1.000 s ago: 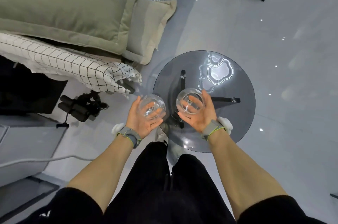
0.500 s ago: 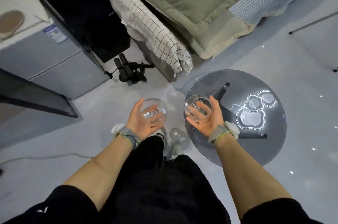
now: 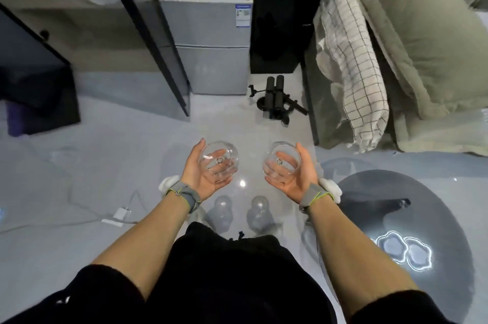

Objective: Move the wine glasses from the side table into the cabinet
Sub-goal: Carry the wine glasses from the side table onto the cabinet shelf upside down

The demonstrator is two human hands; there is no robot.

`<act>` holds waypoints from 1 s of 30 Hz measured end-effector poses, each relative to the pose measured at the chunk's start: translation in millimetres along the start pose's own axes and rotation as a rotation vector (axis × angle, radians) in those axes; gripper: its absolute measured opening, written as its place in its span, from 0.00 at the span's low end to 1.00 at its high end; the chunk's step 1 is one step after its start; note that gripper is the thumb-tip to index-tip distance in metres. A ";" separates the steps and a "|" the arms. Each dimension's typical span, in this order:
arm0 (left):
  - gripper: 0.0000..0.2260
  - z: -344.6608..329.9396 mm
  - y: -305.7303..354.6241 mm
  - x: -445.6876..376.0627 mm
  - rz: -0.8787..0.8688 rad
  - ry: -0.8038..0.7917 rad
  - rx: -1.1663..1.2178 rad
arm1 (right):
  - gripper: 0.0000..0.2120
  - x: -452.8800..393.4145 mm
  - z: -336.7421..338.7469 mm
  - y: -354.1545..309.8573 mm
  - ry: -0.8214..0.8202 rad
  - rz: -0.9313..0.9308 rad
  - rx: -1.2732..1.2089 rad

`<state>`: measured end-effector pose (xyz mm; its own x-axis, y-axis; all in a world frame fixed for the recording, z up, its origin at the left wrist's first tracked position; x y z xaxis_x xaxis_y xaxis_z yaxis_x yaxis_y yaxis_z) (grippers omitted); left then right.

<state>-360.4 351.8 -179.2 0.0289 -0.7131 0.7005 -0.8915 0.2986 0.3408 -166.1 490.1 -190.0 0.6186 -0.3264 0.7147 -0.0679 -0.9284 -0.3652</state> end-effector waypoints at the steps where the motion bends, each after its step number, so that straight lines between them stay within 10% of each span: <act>1: 0.31 22.9 18.9 14.1 -0.036 0.018 0.032 | 0.28 -16.2 -31.2 8.4 -0.017 -0.038 0.061; 30: 0.28 234.2 419.2 98.6 -0.515 0.174 0.280 | 0.24 -305.4 -515.5 47.9 -0.409 -0.203 0.437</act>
<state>-837.1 258.0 -114.2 0.5401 -0.6004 0.5897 -0.8276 -0.2519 0.5016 -761.7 453.9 -118.3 0.8404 0.0234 0.5414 0.3552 -0.7784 -0.5177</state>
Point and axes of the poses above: each hand's wrist, its own x-axis away from the middle knuckle, its own z-axis out of the back of the hand, y = z × x, the point moved 1 cm from there along -x, towards the middle knuckle, and after that the axes turned 14 degrees about -y, right-handed, at the moved point
